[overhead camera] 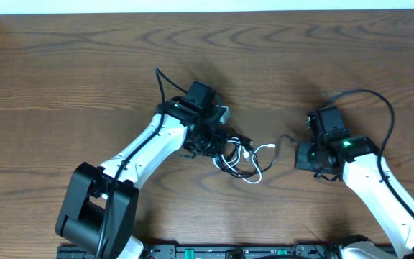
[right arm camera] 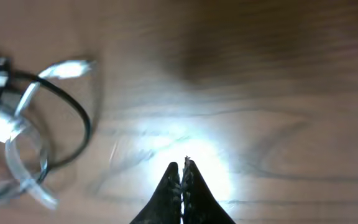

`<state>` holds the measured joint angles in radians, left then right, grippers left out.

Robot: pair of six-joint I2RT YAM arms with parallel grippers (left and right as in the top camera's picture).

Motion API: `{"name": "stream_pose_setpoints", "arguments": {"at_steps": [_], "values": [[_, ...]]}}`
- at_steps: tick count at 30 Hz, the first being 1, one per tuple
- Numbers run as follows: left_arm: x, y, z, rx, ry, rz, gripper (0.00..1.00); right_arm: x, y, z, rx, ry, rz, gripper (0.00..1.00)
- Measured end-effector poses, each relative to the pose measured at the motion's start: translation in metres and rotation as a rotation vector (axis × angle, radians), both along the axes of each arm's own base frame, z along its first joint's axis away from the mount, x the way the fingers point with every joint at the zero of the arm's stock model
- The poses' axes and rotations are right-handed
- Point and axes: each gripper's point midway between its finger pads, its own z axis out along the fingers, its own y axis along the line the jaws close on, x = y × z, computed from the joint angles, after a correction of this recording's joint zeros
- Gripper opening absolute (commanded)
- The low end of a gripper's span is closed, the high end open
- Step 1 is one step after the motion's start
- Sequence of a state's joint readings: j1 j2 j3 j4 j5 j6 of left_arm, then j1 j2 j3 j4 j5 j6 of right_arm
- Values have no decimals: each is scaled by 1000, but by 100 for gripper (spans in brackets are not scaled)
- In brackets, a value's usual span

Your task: Untangle cables

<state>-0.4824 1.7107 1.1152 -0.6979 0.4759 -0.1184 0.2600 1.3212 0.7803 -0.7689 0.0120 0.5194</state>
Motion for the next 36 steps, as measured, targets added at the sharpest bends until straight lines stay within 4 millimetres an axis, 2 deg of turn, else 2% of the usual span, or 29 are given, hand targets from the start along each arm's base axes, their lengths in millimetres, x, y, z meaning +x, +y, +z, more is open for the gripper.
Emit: {"name": "stream_pose_setpoints", "arguments": {"at_steps": [1, 2, 3, 4, 6, 14, 36], "values": [[1, 2, -1, 14, -3, 8, 7, 4, 1, 1, 11, -15, -22, 51], [2, 3, -2, 20, -5, 13, 7, 8, 3, 2, 26, -29, -47, 59], [2, 4, -2, 24, -6, 16, 7, 10, 6, 3, 48, -34, -63, 76], [2, 4, -2, 24, -5, 18, 7, 10, 11, 4, 84, -33, -83, 87], [1, 1, -1, 9, 1, 13, 7, 9, 16, 4, 118, -21, -91, 99], [-5, -8, 5, -58, -8, -72, 8, 5, 22, 4, 158, 2, -104, 99], [-5, -4, 2, -37, -22, -97, 7, 4, 23, 4, 164, 6, -103, 99]]}}
